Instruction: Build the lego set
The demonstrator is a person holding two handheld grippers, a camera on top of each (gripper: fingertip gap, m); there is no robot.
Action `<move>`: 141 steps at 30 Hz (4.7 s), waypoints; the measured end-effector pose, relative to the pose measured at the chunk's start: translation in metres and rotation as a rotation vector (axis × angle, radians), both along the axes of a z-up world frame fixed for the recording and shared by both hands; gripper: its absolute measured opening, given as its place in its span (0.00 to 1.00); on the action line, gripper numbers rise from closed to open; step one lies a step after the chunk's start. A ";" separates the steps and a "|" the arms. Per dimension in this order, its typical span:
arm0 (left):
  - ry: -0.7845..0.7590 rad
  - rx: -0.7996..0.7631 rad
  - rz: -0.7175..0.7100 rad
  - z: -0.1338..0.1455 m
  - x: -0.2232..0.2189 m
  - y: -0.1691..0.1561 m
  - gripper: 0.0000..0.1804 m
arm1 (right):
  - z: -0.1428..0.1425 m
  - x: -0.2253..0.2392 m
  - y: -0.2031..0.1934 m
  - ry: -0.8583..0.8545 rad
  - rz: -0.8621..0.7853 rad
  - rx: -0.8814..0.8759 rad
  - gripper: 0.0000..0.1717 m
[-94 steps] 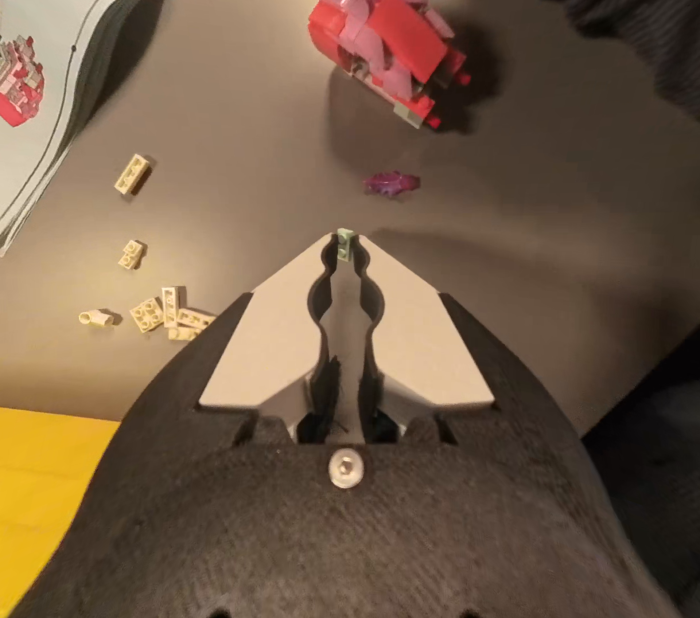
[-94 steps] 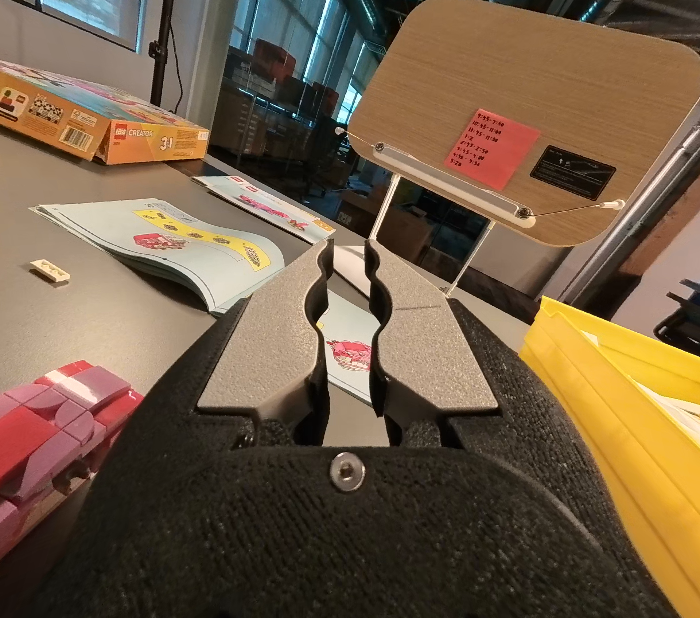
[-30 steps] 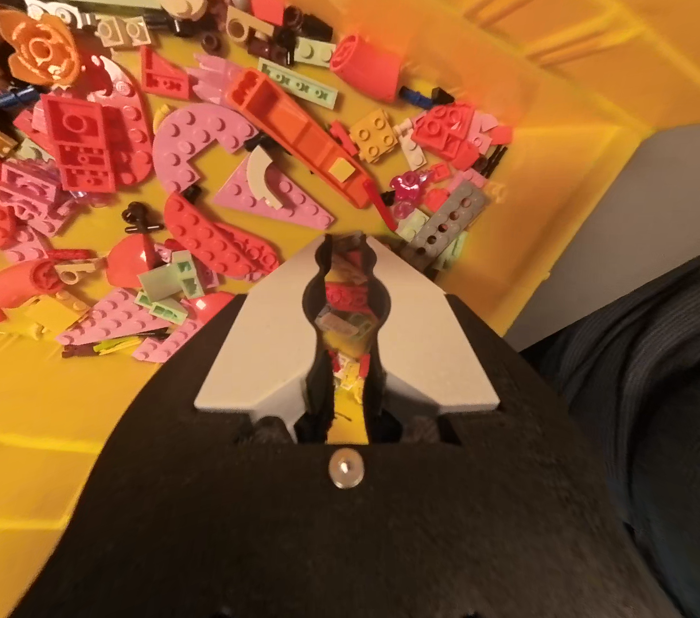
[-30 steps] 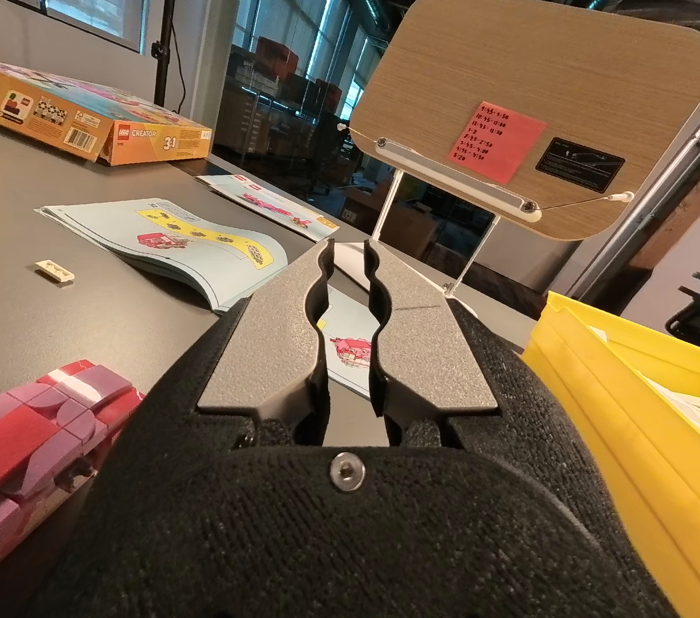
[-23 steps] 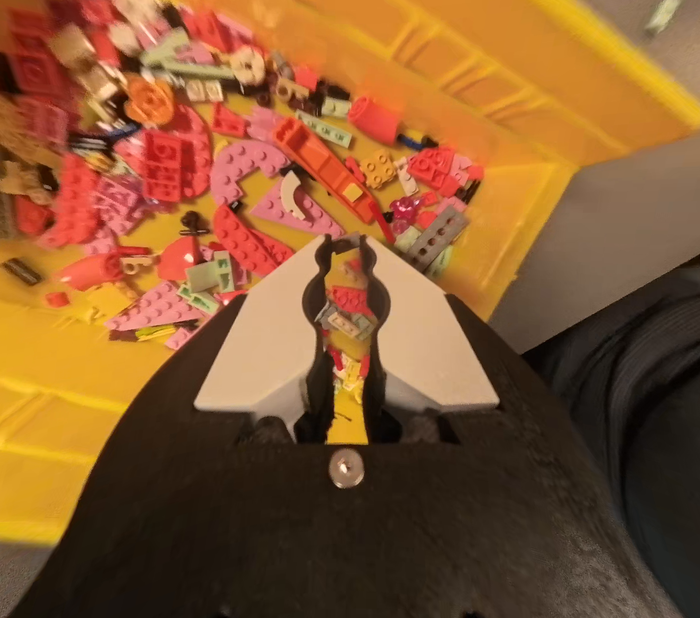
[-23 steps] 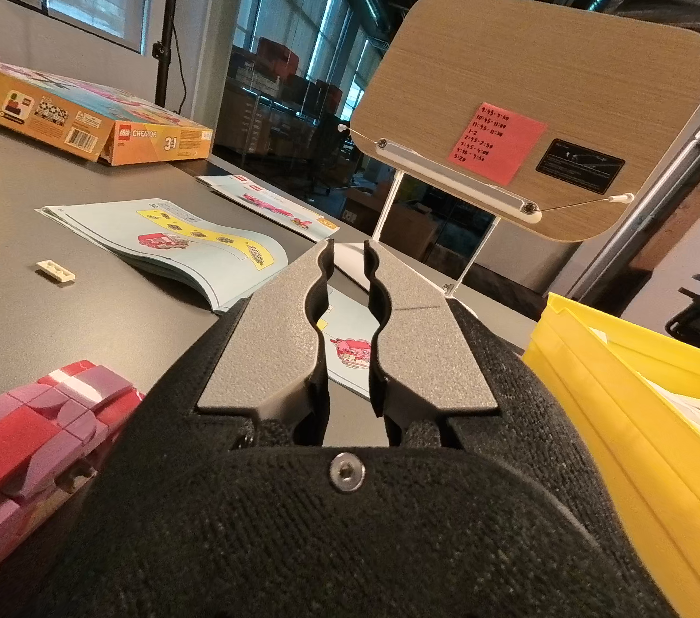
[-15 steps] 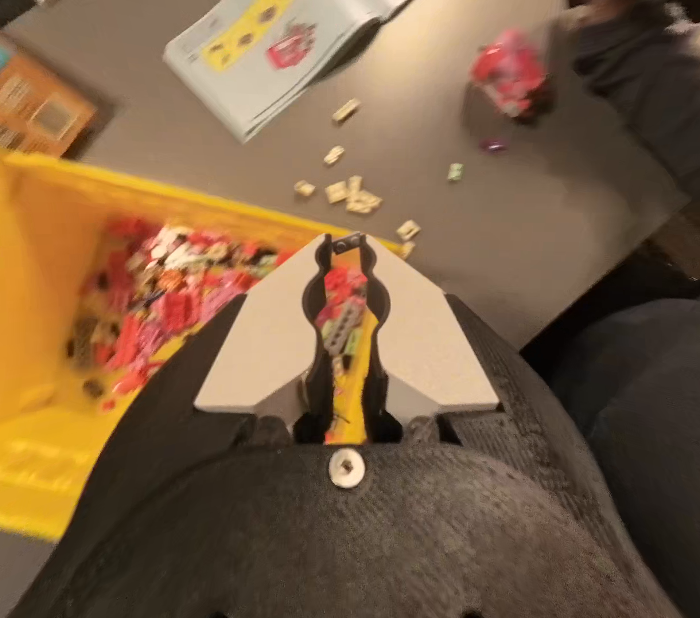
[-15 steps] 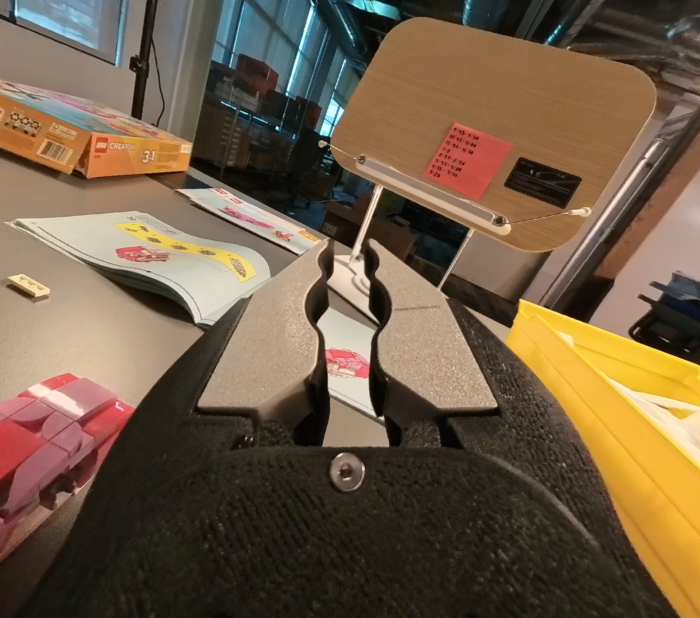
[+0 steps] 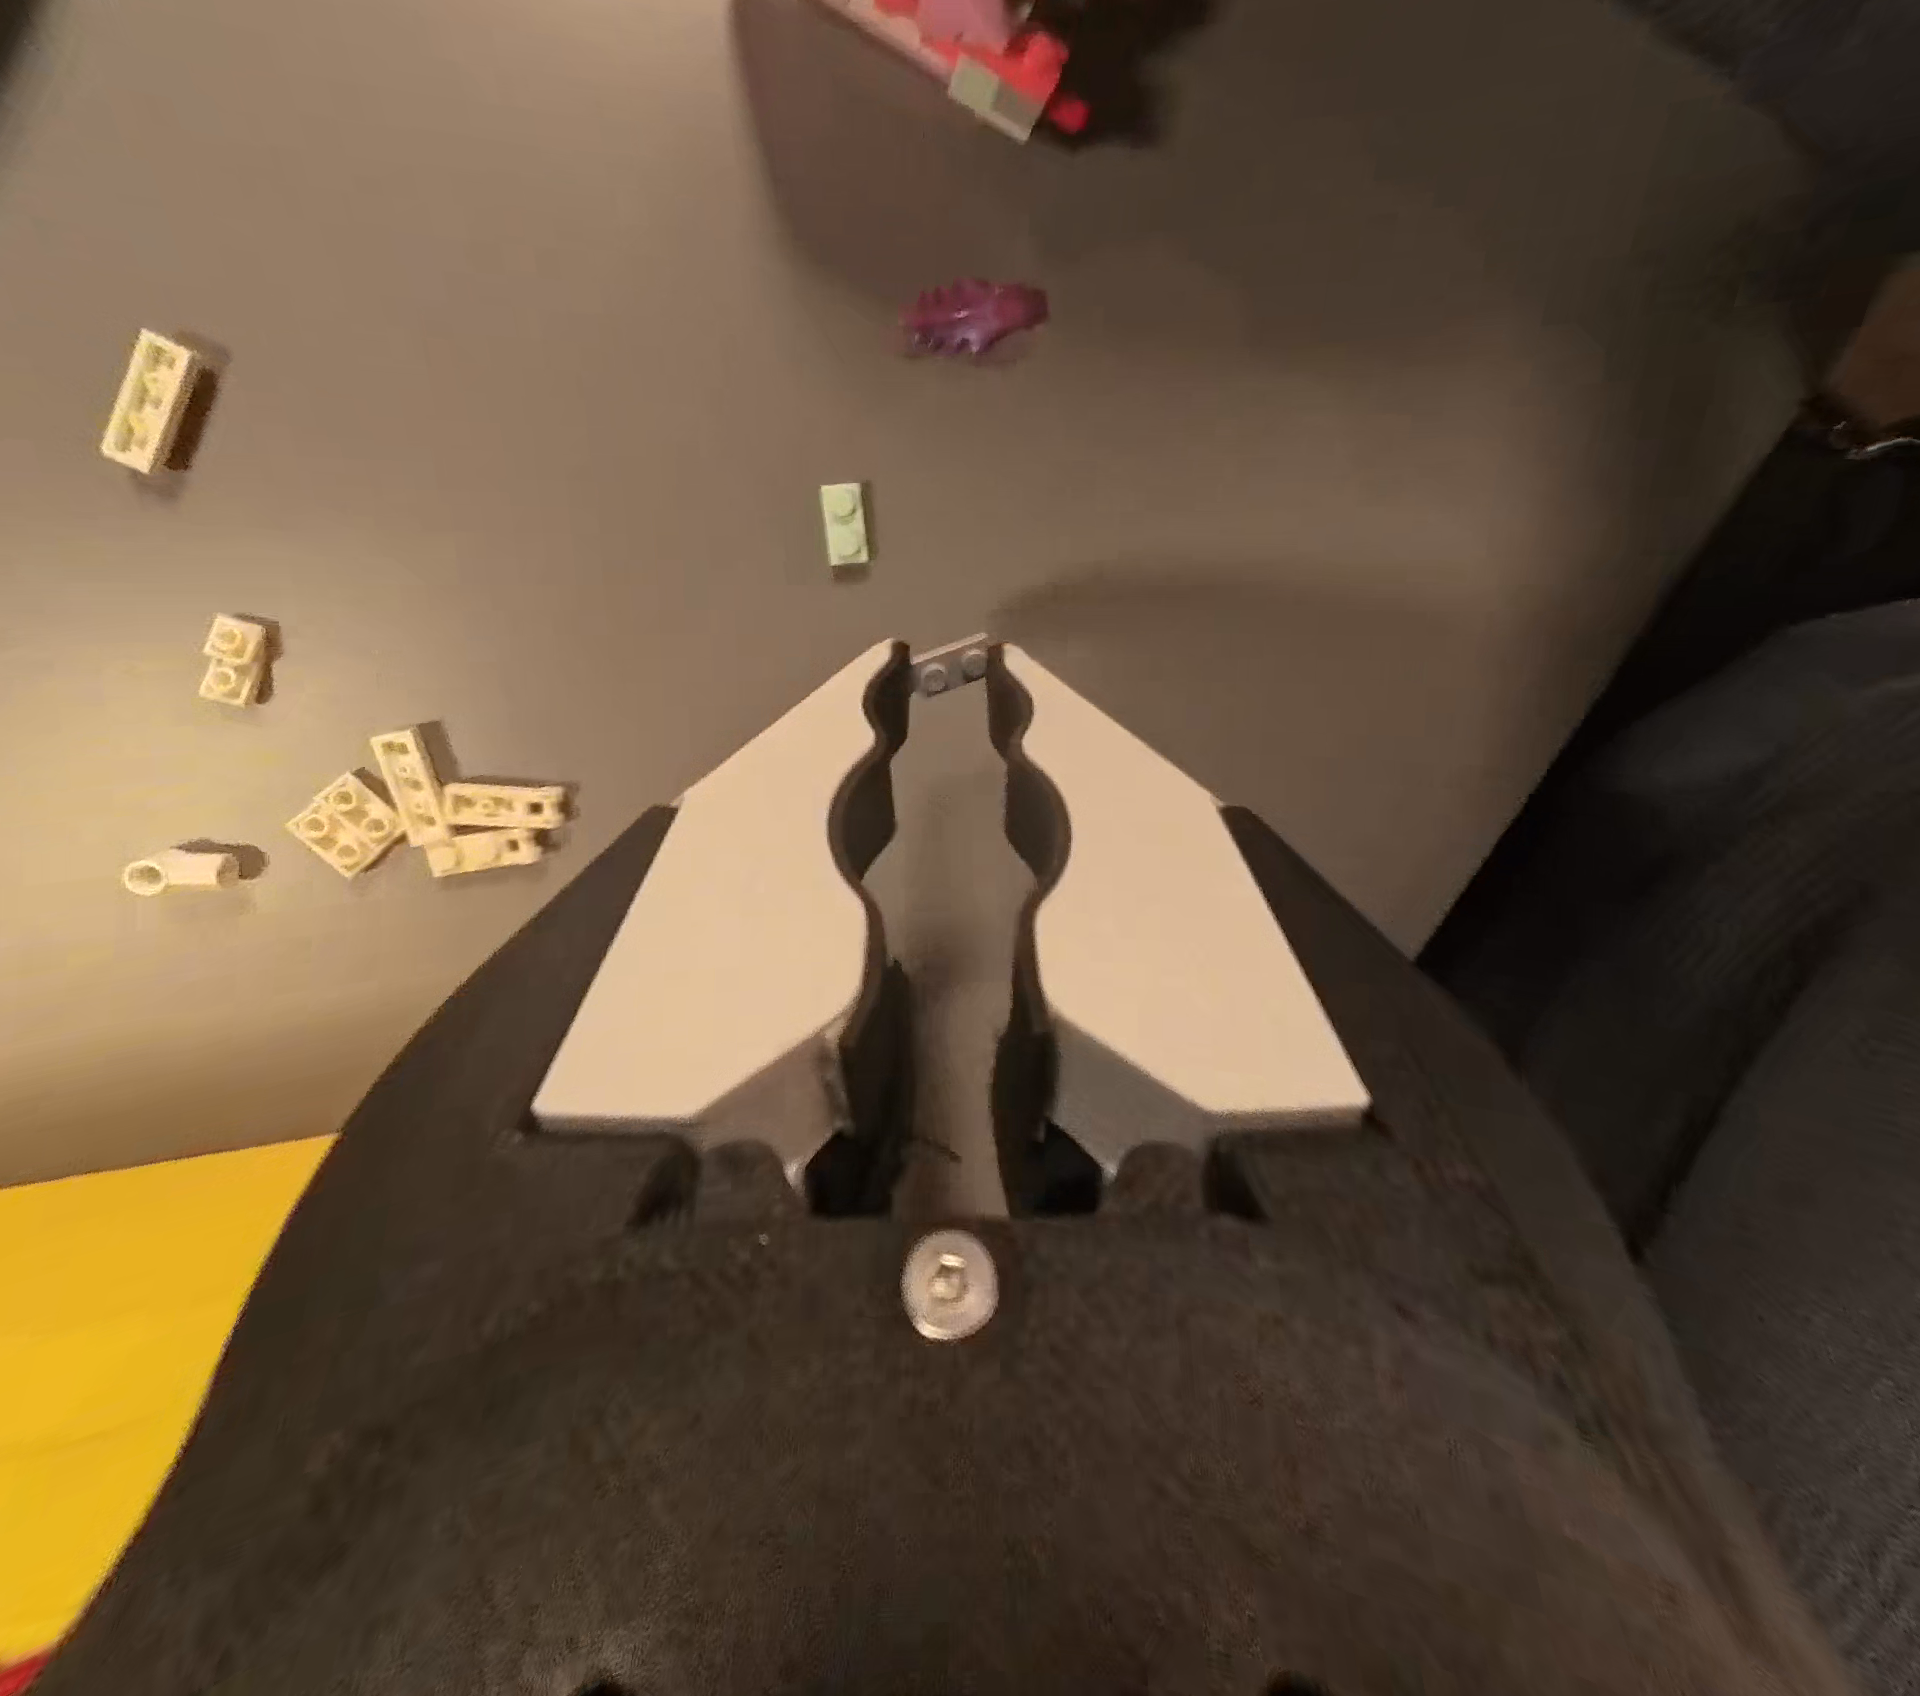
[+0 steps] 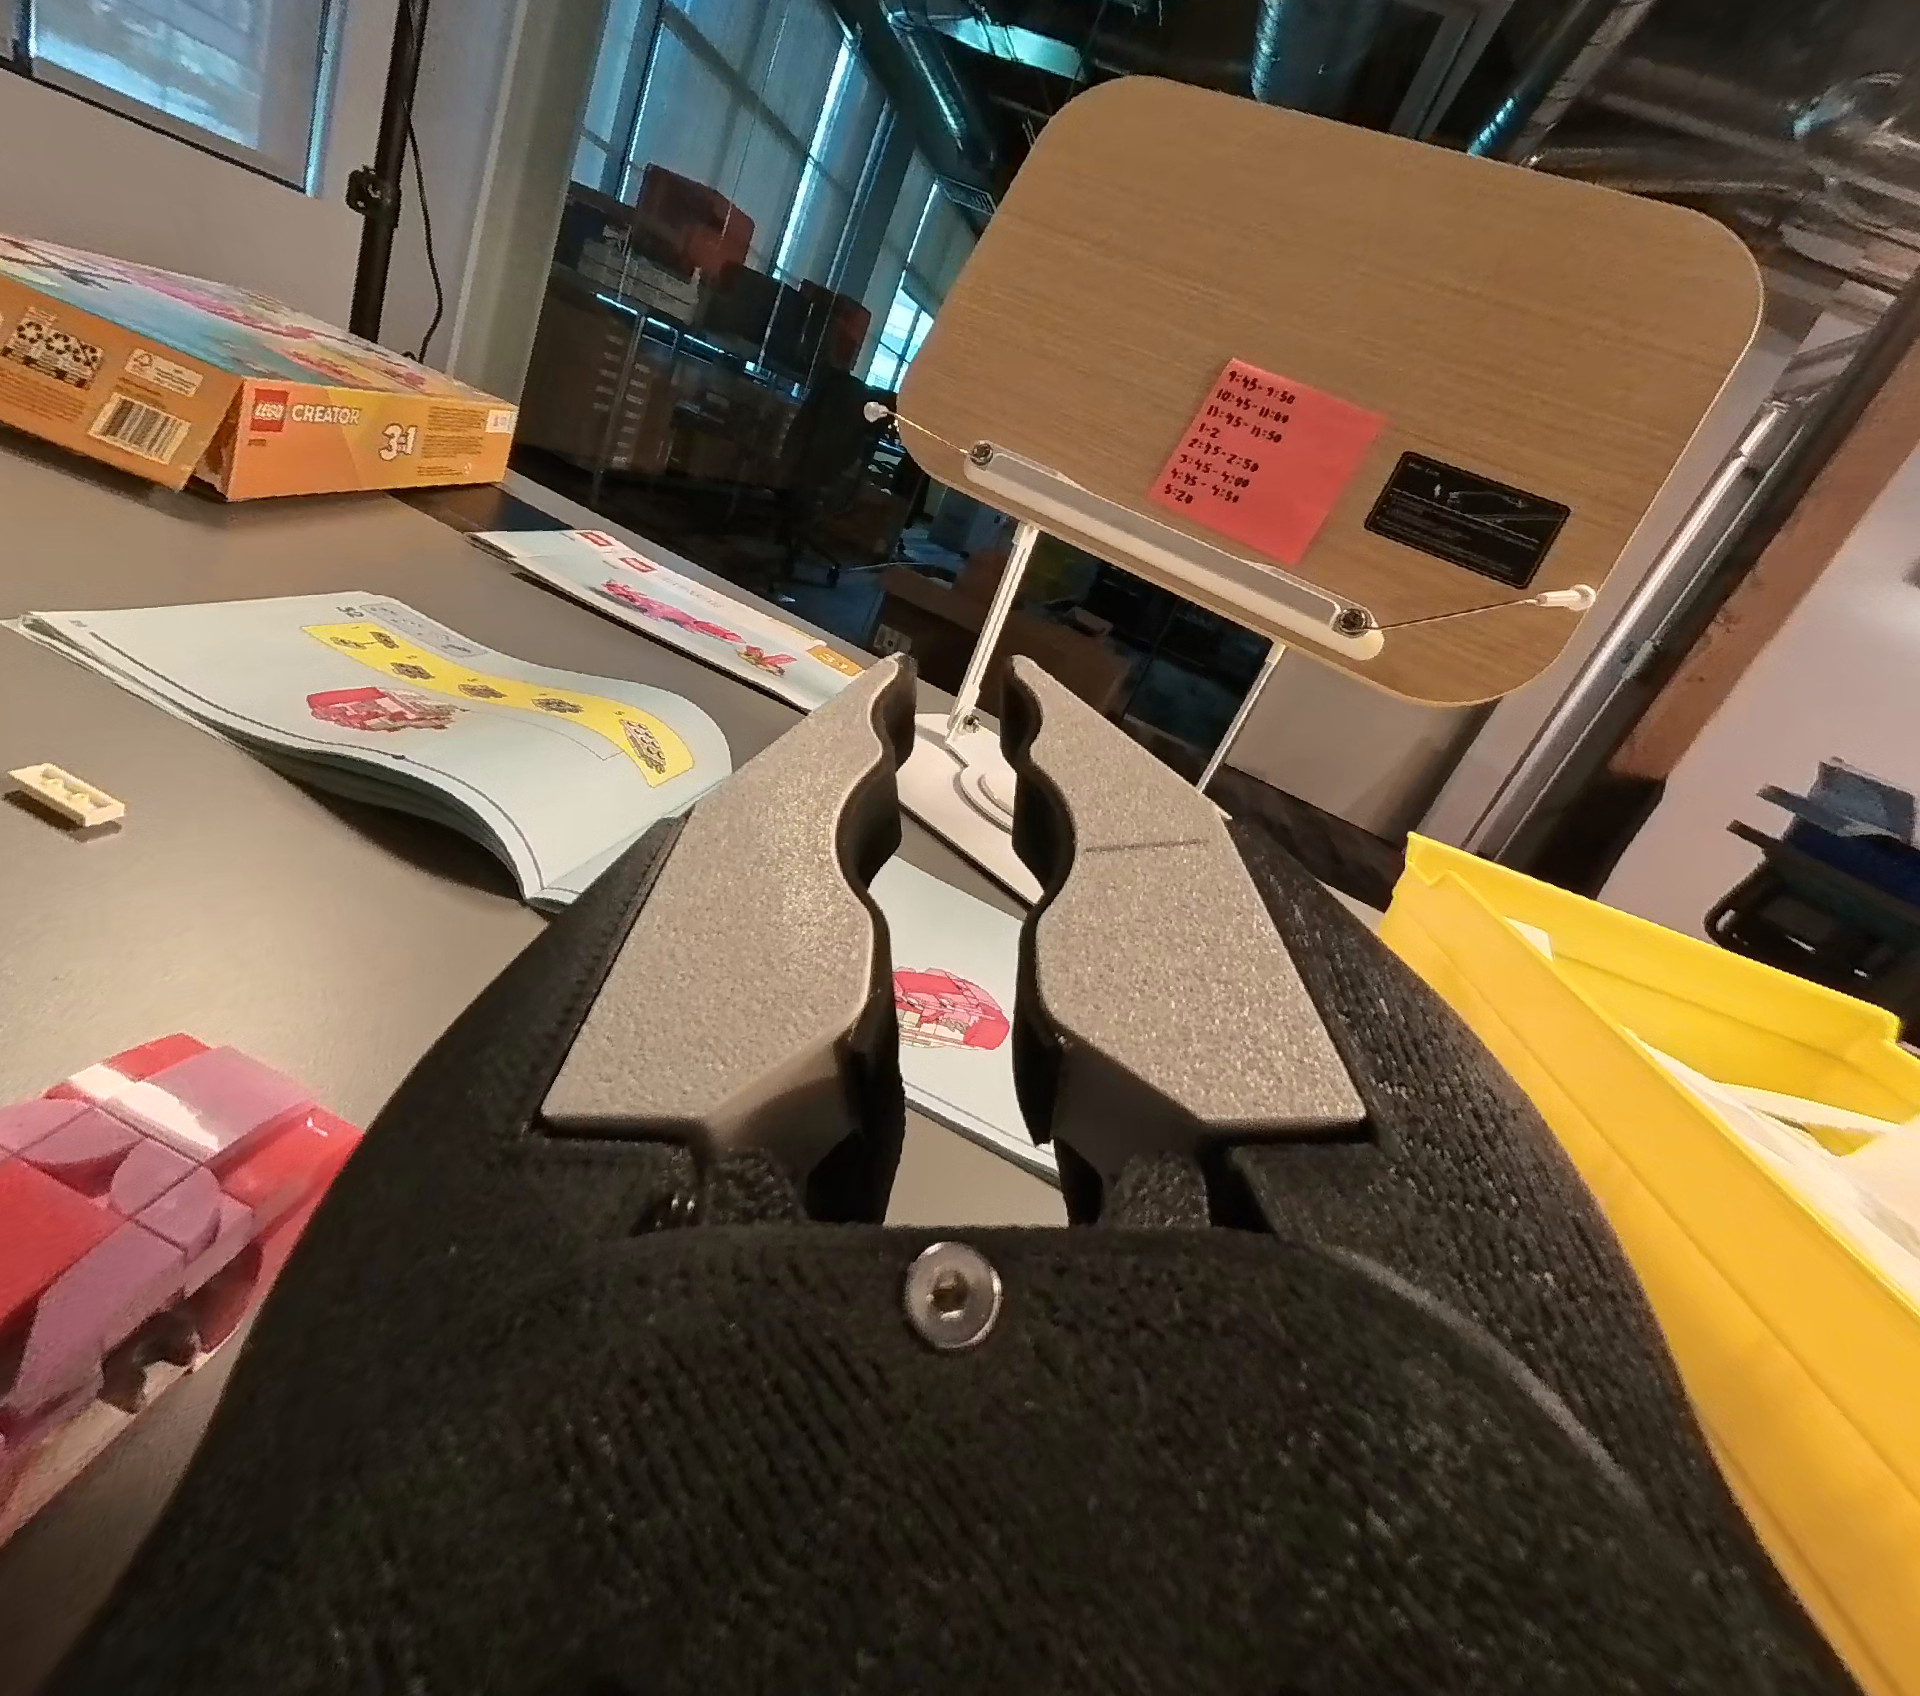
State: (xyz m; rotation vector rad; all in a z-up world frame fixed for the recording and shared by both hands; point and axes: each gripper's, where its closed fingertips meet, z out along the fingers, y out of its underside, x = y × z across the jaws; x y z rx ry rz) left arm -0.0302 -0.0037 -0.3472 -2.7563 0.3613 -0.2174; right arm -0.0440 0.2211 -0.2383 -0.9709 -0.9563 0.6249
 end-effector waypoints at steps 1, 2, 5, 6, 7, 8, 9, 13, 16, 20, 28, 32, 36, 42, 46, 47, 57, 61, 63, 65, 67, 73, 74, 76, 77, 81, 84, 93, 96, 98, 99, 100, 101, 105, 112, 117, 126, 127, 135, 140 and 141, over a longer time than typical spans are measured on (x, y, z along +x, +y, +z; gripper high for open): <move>0.002 -0.019 0.000 -0.004 -0.002 -0.001 0.08 | 0.000 0.000 0.000 0.000 0.001 0.001 0.08; 0.002 -0.034 -0.002 -0.008 -0.002 -0.002 0.08 | 0.000 0.000 0.000 -0.001 0.002 0.000 0.08; -0.003 -0.066 -0.007 -0.017 -0.003 -0.004 0.08 | -0.001 -0.001 -0.001 -0.005 0.004 0.003 0.08; -0.005 -0.073 -0.008 -0.020 -0.003 -0.004 0.08 | -0.001 -0.001 -0.001 -0.007 0.005 0.004 0.08; -0.011 -0.081 -0.011 -0.022 -0.002 -0.005 0.08 | -0.001 -0.001 -0.001 -0.007 0.005 0.004 0.08; -0.025 -0.080 -0.017 -0.023 -0.001 -0.005 0.08 | -0.001 -0.001 -0.002 -0.007 0.004 0.004 0.08; -0.034 -0.075 -0.015 -0.022 0.000 -0.005 0.08 | 0.000 -0.001 -0.002 -0.005 0.005 0.005 0.08; -0.069 -0.038 0.014 -0.014 -0.004 0.000 0.19 | 0.000 -0.001 -0.002 -0.001 0.007 0.007 0.09; -0.152 0.074 0.057 0.017 -0.005 0.003 0.23 | 0.000 0.000 -0.002 0.003 0.006 0.005 0.09; -0.135 0.296 0.176 0.083 -0.033 -0.014 0.21 | 0.001 0.000 -0.002 0.008 0.011 0.001 0.09; 0.058 0.450 0.573 0.133 -0.144 -0.093 0.19 | -0.002 -0.002 -0.003 -0.004 0.017 0.002 0.09; 0.120 0.405 0.670 0.120 -0.170 -0.123 0.19 | -0.003 -0.003 -0.003 -0.011 0.020 -0.001 0.08; 0.104 0.362 0.730 0.103 -0.185 -0.137 0.19 | -0.005 -0.004 -0.003 -0.022 0.023 0.000 0.08; 0.065 0.313 0.750 0.077 -0.190 -0.139 0.19 | -0.007 -0.006 -0.002 -0.031 0.024 -0.002 0.08; 0.035 0.304 0.746 0.068 -0.189 -0.136 0.19 | -0.008 -0.006 -0.002 -0.036 0.026 -0.002 0.08; 0.034 0.310 0.744 0.068 -0.188 -0.135 0.19 | -0.008 -0.007 -0.003 -0.037 0.027 -0.001 0.08; -0.037 0.615 0.328 0.103 -0.074 -0.086 0.02 | 0.001 -0.007 -0.016 -0.040 0.062 0.063 0.08; -0.283 0.528 0.016 0.078 0.017 -0.083 0.00 | 0.021 -0.017 -0.108 -0.169 0.463 0.093 0.00; -0.231 0.405 0.032 0.041 0.027 -0.082 0.00 | 0.012 -0.021 -0.171 -0.350 0.723 0.059 0.00; -0.141 0.368 0.056 0.016 0.027 -0.077 0.00 | -0.017 -0.024 -0.212 -0.614 0.848 0.034 0.00; -0.096 0.424 0.118 0.011 0.021 -0.067 0.00 | -0.041 -0.028 -0.233 -0.757 0.850 0.088 0.00; -0.036 0.594 0.228 0.019 -0.013 -0.057 0.00 | -0.069 -0.034 -0.261 -0.804 0.857 0.084 0.00; -0.034 0.606 0.231 0.019 -0.017 -0.057 0.00 | -0.071 -0.035 -0.262 -0.796 0.855 0.088 0.00; -0.014 0.610 0.230 0.014 -0.025 -0.058 0.00 | -0.073 -0.035 -0.264 -0.770 0.865 0.104 0.00; 0.004 0.606 0.224 0.011 -0.029 -0.059 0.00 | -0.073 -0.034 -0.265 -0.754 0.871 0.103 0.00; 0.072 0.604 0.218 0.005 -0.044 -0.065 0.00 | -0.074 -0.034 -0.266 -0.730 0.887 0.083 0.00; 0.065 0.628 0.222 0.007 -0.049 -0.068 0.00 | -0.072 -0.034 -0.268 -0.706 0.911 0.074 0.00; 0.085 0.662 0.304 0.013 -0.086 -0.085 0.00 | -0.057 -0.030 -0.269 -0.613 0.954 0.074 0.00; 0.063 0.675 0.363 0.017 -0.100 -0.091 0.00 | -0.040 -0.028 -0.256 -0.542 0.920 0.090 0.00; 0.052 0.708 0.385 0.024 -0.102 -0.091 0.00 | -0.023 -0.026 -0.236 -0.457 0.849 0.111 0.00; 0.037 0.727 0.381 0.028 -0.099 -0.090 0.00 | -0.014 -0.025 -0.221 -0.407 0.798 0.125 0.00; 0.019 0.741 0.372 0.030 -0.093 -0.088 0.00 | -0.005 -0.023 -0.205 -0.359 0.739 0.138 0.01; 0.003 0.743 0.359 0.030 -0.087 -0.086 0.00 | 0.001 -0.021 -0.187 -0.316 0.677 0.151 0.02; -0.004 0.674 0.320 0.014 -0.068 -0.079 0.05 | 0.005 -0.008 -0.117 -0.201 0.465 0.112 0.03; -0.034 0.751 0.337 0.018 -0.059 -0.064 0.16 | -0.014 -0.009 -0.114 -0.298 0.533 0.011 0.07; 0.011 0.915 0.344 0.040 -0.064 -0.060 0.15 | -0.047 -0.050 -0.184 -0.749 0.891 0.033 0.13; 0.016 1.024 0.365 0.055 -0.069 -0.065 0.13 | -0.115 -0.101 -0.226 -1.241 1.253 0.080 0.13; 0.007 1.028 0.370 0.056 -0.070 -0.066 0.13 | -0.116 -0.102 -0.227 -1.252 1.268 0.070 0.12; -0.050 1.080 0.437 0.064 -0.081 -0.071 0.13 | -0.129 -0.105 -0.225 -1.326 1.258 0.073 0.04; -0.110 1.089 0.460 0.066 -0.085 -0.072 0.13 | -0.111 -0.093 -0.216 -1.265 1.194 0.004 0.04; -0.116 1.094 0.463 0.067 -0.085 -0.073 0.13 | -0.104 -0.087 -0.214 -1.244 1.178 -0.002 0.04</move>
